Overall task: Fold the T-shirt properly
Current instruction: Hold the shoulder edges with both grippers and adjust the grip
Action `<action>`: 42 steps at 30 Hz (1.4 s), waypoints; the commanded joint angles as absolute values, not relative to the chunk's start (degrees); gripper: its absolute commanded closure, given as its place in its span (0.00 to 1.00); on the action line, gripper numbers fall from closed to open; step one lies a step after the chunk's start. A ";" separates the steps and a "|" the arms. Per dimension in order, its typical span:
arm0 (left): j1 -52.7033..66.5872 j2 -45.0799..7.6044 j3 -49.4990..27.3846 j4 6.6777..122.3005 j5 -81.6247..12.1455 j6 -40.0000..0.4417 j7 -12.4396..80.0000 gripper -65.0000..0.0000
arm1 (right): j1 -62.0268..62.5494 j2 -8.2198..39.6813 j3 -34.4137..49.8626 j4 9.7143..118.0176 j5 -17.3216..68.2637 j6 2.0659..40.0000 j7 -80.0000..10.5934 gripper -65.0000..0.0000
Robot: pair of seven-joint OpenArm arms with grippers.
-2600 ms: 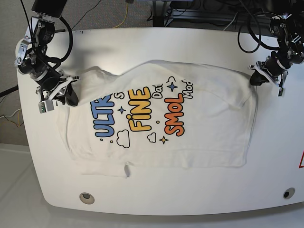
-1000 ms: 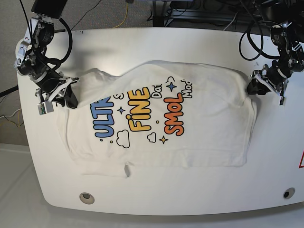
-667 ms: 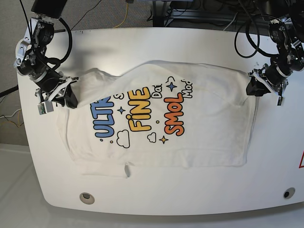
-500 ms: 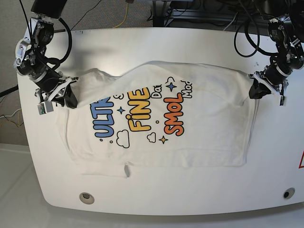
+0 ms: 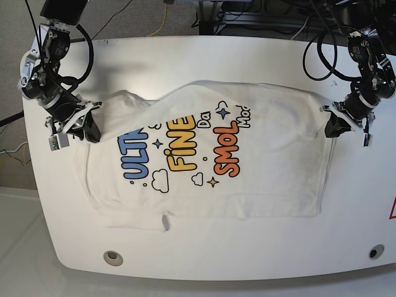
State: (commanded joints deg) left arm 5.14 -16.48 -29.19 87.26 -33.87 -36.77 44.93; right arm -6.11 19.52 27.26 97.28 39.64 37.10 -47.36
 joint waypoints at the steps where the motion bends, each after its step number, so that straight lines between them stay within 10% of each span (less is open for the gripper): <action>1: 5.50 -16.51 -29.12 87.83 -33.85 -36.80 45.34 1.00 | -6.14 19.52 27.27 97.29 39.63 37.09 -47.33 1.00; 16: 11.22 -16.34 -31.84 93.34 -34.35 -39.19 50.70 1.00 | -6.29 19.51 27.32 97.33 39.45 37.57 -46.90 1.00; 19: 9.91 -16.10 -33.18 91.63 -35.62 -40.00 51.31 0.61 | -6.02 19.51 27.32 97.25 39.26 37.55 -47.16 1.00; 23: 9.52 -15.41 -33.04 90.38 -35.81 -40.00 49.97 0.42 | -6.00 19.50 27.16 97.23 39.07 37.57 -47.08 1.00; 35: 7.40 -12.47 -29.02 84.92 -32.73 -39.97 46.71 0.76 | -5.86 19.50 27.13 97.19 39.07 37.88 -46.93 1.00; 42: 8.45 -14.00 -30.84 85.76 -33.01 -38.81 46.60 0.62 | -5.99 19.53 26.82 97.20 38.59 37.95 -47.14 1.00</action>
